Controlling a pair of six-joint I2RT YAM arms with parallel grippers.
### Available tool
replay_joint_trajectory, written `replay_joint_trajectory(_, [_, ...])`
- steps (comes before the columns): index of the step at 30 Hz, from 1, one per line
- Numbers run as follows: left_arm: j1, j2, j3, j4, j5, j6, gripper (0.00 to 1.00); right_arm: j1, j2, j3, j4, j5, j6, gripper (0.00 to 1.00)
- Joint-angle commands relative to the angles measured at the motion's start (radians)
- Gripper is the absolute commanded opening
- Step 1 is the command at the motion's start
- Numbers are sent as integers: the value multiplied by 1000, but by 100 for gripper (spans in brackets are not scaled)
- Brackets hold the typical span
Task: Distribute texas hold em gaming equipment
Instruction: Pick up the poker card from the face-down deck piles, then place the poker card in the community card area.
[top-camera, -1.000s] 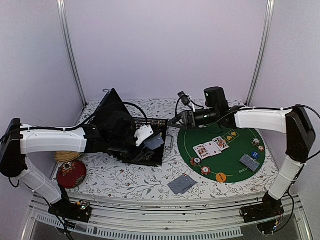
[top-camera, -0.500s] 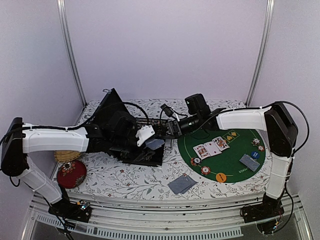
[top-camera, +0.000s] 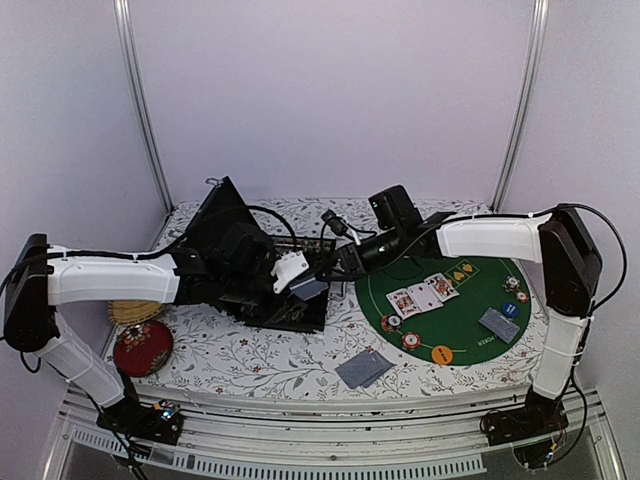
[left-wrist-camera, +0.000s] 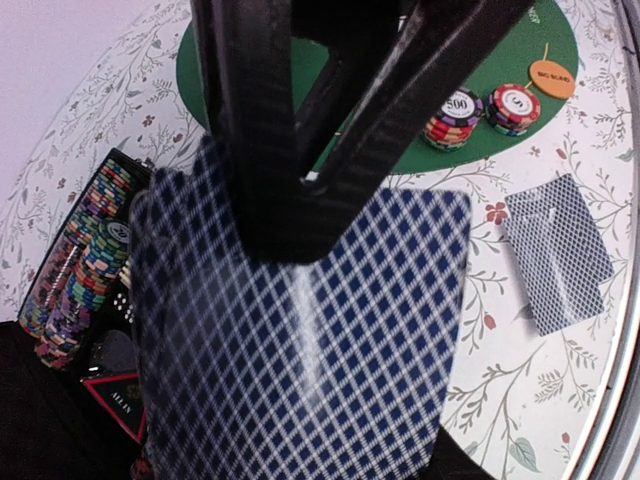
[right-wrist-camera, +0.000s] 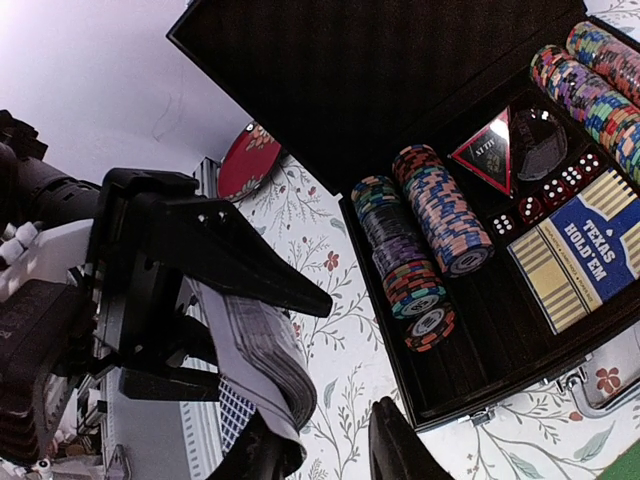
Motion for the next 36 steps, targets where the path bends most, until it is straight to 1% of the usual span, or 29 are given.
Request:
replay_joint_trajectory(1, [7,1,23,31,13,4,49,-3,-53,22,-48,44,-21,27])
replay_joint_trajectory(3, [7,1,23,29,14,3,49,-3,-58,25,-61,36,-22,22])
replay_joint_trajectory(5, [7,1,21,29,13,3,49,-3,-69,30,-83,43,-26,20])
replay_joint_trajectory(6, [6,0,20,29,14,3,49,-4,-75,32,-97,54,-29,16])
replay_joint_trajectory(9, [6,-1,17,28,14,5,49,-3,-96,35,-138,79,-44,13])
replay_joint_trajectory(12, [6,-3,17,30,12,6,49,-4,-112,44,-174,99,-61,4])
replay_joint_trajectory(14, [6,-3,16,31,12,7,49,-3,-124,48,-192,105,-70,3])
replay_joint_trajectory(20, [7,-6,14,31,12,8,49,-13,-176,75,-255,124,-93,2])
replay_joint_trajectory(24, [7,-12,8,31,10,7,49,-68,-245,73,-288,96,-90,2])
replay_joint_trajectory(27, [7,-17,1,38,11,7,49,-189,-324,14,-263,93,-50,2])
replay_joint_trajectory(30, [7,-17,1,41,12,7,49,-364,-422,-137,-85,50,63,2])
replay_joint_trajectory(31, [6,-17,0,41,11,7,49,-430,-451,-211,-4,42,152,2])
replay_joint_trajectory(34, [6,-24,-4,44,14,6,49,-599,-505,-419,212,95,352,2])
replay_joint_trajectory(36, [8,-28,-9,45,14,5,49,-687,-489,-523,310,144,440,2])
